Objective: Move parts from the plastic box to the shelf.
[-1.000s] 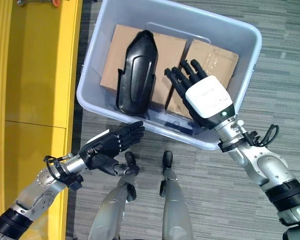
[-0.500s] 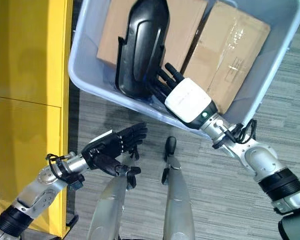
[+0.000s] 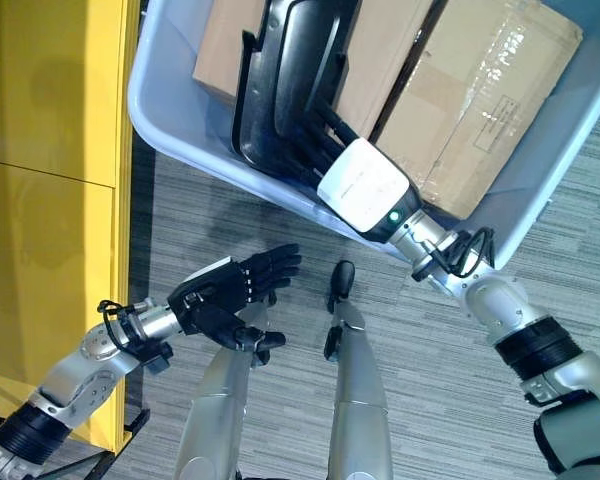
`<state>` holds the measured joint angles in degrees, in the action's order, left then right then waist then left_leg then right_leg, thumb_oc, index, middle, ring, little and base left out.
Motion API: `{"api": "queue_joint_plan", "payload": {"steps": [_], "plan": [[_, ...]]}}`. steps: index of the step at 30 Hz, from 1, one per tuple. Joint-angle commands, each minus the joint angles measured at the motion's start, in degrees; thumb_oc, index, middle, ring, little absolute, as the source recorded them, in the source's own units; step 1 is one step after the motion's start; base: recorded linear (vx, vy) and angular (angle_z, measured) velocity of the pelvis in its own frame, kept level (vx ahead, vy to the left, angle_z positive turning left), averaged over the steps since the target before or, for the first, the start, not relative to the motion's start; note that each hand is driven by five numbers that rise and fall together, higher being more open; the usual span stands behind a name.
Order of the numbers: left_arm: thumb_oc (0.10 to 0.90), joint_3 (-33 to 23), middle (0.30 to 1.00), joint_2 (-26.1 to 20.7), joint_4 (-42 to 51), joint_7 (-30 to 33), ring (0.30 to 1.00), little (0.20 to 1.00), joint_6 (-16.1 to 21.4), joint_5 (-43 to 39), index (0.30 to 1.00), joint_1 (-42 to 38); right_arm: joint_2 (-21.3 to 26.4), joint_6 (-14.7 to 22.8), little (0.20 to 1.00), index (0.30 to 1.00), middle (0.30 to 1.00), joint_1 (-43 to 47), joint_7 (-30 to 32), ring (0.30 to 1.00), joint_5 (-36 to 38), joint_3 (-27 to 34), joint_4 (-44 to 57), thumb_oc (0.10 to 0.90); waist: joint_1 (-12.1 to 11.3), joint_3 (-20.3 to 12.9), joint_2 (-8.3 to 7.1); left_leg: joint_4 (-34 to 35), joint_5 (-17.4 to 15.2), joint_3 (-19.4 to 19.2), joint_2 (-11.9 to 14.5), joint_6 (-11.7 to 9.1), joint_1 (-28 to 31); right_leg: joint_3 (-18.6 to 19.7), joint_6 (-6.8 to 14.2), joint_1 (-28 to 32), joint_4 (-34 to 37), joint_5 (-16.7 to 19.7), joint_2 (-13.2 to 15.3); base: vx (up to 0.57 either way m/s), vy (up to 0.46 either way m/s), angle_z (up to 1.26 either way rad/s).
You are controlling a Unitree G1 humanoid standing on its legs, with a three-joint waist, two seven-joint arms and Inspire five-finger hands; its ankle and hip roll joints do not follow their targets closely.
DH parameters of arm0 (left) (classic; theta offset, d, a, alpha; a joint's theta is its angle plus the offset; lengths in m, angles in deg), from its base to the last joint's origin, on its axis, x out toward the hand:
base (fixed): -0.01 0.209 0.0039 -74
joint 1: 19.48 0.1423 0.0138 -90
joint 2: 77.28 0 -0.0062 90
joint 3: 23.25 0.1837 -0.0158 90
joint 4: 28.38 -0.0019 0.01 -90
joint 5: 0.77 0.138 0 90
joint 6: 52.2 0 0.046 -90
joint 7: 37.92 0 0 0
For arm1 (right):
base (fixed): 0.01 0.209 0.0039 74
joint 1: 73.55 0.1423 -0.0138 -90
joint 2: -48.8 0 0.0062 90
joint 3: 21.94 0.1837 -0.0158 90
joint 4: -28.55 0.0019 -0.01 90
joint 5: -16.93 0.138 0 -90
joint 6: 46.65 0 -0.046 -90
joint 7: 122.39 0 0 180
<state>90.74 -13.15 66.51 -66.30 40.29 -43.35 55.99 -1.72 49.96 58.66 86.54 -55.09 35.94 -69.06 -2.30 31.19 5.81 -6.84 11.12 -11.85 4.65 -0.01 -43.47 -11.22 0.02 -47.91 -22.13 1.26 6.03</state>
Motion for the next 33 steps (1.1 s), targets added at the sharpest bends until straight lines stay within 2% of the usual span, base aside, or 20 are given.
{"api": "queue_joint_plan", "payload": {"steps": [1, 5, 8, 9, 10, 12, 14, 15, 17, 19, 20, 24, 27, 30, 31, 32, 33], "plan": [[0.9, 2.4, 1.0, 1.1, 4.7, -3.2, 1.0, 1.0, 2.4, -2.2, 1.0, 0.7, -0.5, -6.8, 1.0, 1.0, 1.0, 5.2, 5.1, 1.0, -2.1, -1.6, 3.0, 0.9, -1.5, -1.4, 0.0, -2.8, -5.9, -2.1, -0.6, -4.0, -1.9, -6.5, 2.4, 0.0, -5.0, -7.0, -1.7, 0.03, -0.032, 0.06], [0.9, 3.5, 1.0, 2.0, 4.3, -2.8, 1.0, 1.0, 2.3, -1.9, 1.0, 0.1, -1.9, -13.1, 1.0, 1.0, 1.0, 8.2, 4.1, 1.0, -4.4, -1.8, 1.5, 0.9, -2.0, -1.4, 0.33, -4.1, -6.2, -1.3, -0.6, -4.0, -3.0, -6.6, 2.1, -1.1, -6.9, -7.9, -1.5, 0.04, -0.024, 0.06], [0.9, 3.7, 1.0, 2.5, 4.5, -2.9, 1.0, 1.0, 2.4, -1.6, 1.0, 0.5, -2.2, -18.2, 1.0, 1.0, 1.0, 8.8, -0.9, 1.0, -6.4, -2.4, 2.1, 0.9, -2.3, -1.4, 0.37, -4.8, -6.4, -0.9, -0.5, -4.0, -3.5, -6.8, 2.1, -1.5, -7.9, -8.3, -1.2, 0.04, -0.021, 0.08], [0.9, 4.0, 1.0, 2.6, 4.4, -2.8, 1.0, 1.0, 2.5, -1.5, 1.0, 0.5, -2.4, -17.9, 1.0, 1.0, 1.0, 9.5, -2.5, 1.0, -6.2, -3.0, 1.7, 0.9, -2.5, -1.4, 0.4, -5.0, -6.5, -0.7, -0.4, -4.0, -3.7, -6.9, 2.0, -1.6, -8.1, -8.5, -1.2, 0.04, -0.008, 0.05], [0.9, 4.1, 1.0, 2.7, 4.3, -2.8, 1.0, 1.0, 2.8, -1.6, 1.0, 0.6, -2.7, -19.6, 1.0, 1.0, 1.0, 9.8, -5.0, 1.0, -6.9, -3.4, 1.6, 0.9, -2.6, -1.4, 0.53, -5.0, -6.4, -0.8, -0.3, -4.0, -3.8, -6.9, 2.0, -1.7, -8.3, -8.6, -1.1, 0.04, -0.006, 0.01], [0.9, 4.3, 1.0, 2.8, 4.4, -2.6, 1.0, 1.0, 2.8, -1.9, 1.0, 0.8, -2.9, -20.6, 1.0, 1.0, 1.0, 10.3, -7.7, 1.0, -4.5, -4.8, 1.1, 0.9, -2.7, -1.4, 0.63, -5.4, -6.5, -0.7, -0.2, -3.9, -4.1, -6.9, 1.9, -2.1, -9.0, -8.9, -1.0, 0.04, 0.007, 0.0], [0.9, 4.3, 1.0, 2.4, 4.2, -3.0, 1.0, 1.0, 3.1, -1.9, 1.0, 1.1, -2.9, -20.4, 1.0, 1.0, 1.0, 10.2, -10.1, 1.0, -3.8, -5.4, 1.8, 0.9, -2.6, -1.4, 0.58, -5.8, -6.6, -0.7, -0.2, -3.9, -4.3, -6.9, 1.9, -2.2, -9.2, -8.9, -0.9, 0.05, -0.007, 0.0], [0.9, 4.5, 1.0, 2.3, 4.4, -2.9, 1.0, 1.0, 3.3, -1.7, 1.0, 1.4, -2.8, -21.4, 0.3, 0.3, 0.3, 10.4, -11.5, 0.3, -3.2, -6.3, 2.3, 0.4, -2.8, -1.4, 0.52, -5.8, -6.6, -0.6, -0.2, -3.9, -4.5, -6.9, 1.8, -2.2, -9.4, -9.1, -1.0, 0.06, -0.024, 0.0], [0.9, 4.5, 1.0, 2.5, 4.2, -2.9, 1.0, 1.0, 3.2, -1.7, 1.0, 1.6, -2.9, -23.2, 0.3, 0.3, 0.3, 11.6, -14.7, 0.3, -3.7, -7.4, 2.7, 0.4, -2.9, -1.4, 0.32, -6.3, -6.7, -0.4, -0.1, -3.7, -5.0, -7.0, 1.7, -2.6, -9.9, -9.4, -1.0, 0.06, -0.033, 0.01], [0.9, 4.5, 1.0, 2.6, 4.6, -2.6, 1.0, 1.0, 2.8, -1.4, 1.0, 2.2, -2.2, -21.7, 0.3, 0.3, 0.3, 12.1, -19.2, 0.3, -3.4, -8.1, 3.9, 0.4, -3.0, -1.4, 0.16, -7.2, -6.9, -0.3, 0.2, -3.7, -5.8, -6.9, 1.7, -3.3, -10.8, -9.7, -0.9, 0.06, -0.02, 0.07], [0.9, 4.4, 1.0, 2.6, 4.7, -2.5, 1.0, 1.0, 2.7, -1.3, 1.0, 2.3, -1.8, -22.6, 0.3, 0.3, 0.3, 12.5, -21.3, 0.3, -1.9, -8.7, 4.6, 0.4, -3.0, -1.4, 0.11, -7.3, -6.9, -0.2, 0.2, -3.7, -6.0, -6.8, 1.6, -3.5, -11.1, -9.8, -1.0, 0.05, -0.005, 0.07], [0.9, 4.3, 1.0, 2.6, 5.0, -2.2, 1.0, 1.0, 2.8, -1.0, 1.0, 3.1, -1.3, -21.7, 0.3, 0.3, 0.3, 12.5, -24.3, 0.3, -2.8, -9.4, 6.4, 0.4, -3.0, -1.4, -0.25, -7.9, -7.1, 0.0, 0.2, -3.6, -6.7, -6.8, 1.4, -4.0, -11.4, -9.9, -1.3, 0.02, -0.006, 0.01], [0.9, 4.3, 1.0, 2.8, 4.8, -2.7, 1.0, 1.0, 3.2, -0.5, 1.0, 3.7, -1.2, -19.9, 0.3, 0.3, 0.3, 12.3, -22.9, 0.3, -0.9, -9.7, 7.1, 0.4, -3.1, -1.4, -0.42, -8.4, -7.3, 0.1, 0.3, -3.5, -6.8, -6.7, 1.4, -3.9, -11.8, -10.2, -1.3, 0.0, 0.0, 0.0], [0.9, 3.9, 1.0, 2.9, 4.9, -3.2, 1.0, 1.0, 3.7, 0.2, 1.0, 4.6, -1.7, -15.2, 0.3, 0.3, 0.3, 11.5, -16.9, 0.3, 5.0, -9.1, 6.6, 0.4, -3.4, -1.4, -0.41, -8.4, -7.6, 0.3, 0.1, -3.3, -5.7, -6.8, 1.3, -2.6, -11.7, -10.4, -1.4, 0.0, 0.0, 0.0], [0.9, 3.9, 1.0, 2.9, 4.9, -3.2, 1.0, 1.0, 3.7, 0.2, 1.0, 4.6, -1.7, -15.2, 0.3, 0.3, 0.3, 11.5, -16.9, 0.3, 5.0, -9.1, 6.6, 0.4, -3.4, -1.4, -0.41, -8.4, -7.6, 0.3, 0.1, -3.3, -5.7, -6.8, 1.3, -2.6, -11.7, -10.4, -1.4, 0.01, 0.046, 0.0], [0.9, 3.2, 1.0, 2.9, 5.4, -3.8, 1.0, 1.0, 4.5, 0.2, 1.0, 5.7, -2.0, -10.8, 0.3, 0.3, 0.3, 9.9, -11.6, 0.3, 10.6, -7.5, 7.4, 0.4, -3.2, -1.4, -0.36, -7.8, -7.6, 0.4, -0.2, -3.2, -4.1, -6.5, 1.2, -1.1, -11.0, -10.4, -1.7, 0.01, 0.059, 0.01], [0.9, 2.9, 1.0, 2.7, 5.7, -4.0, 1.0, 1.0, 4.8, 0.2, 1.0, 6.3, -2.1, -9.2, 0.3, 0.3, 0.3, 9.0, -10.1, 0.3, 13.4, -6.6, 8.3, 0.4, -3.2, -1.4, -0.4, -7.6, -7.7, 0.4, -0.2, -3.2, -3.2, -6.4, 1.2, -0.2, -10.7, -10.4, -1.8, 0.01, 0.08, 0.01]]}}
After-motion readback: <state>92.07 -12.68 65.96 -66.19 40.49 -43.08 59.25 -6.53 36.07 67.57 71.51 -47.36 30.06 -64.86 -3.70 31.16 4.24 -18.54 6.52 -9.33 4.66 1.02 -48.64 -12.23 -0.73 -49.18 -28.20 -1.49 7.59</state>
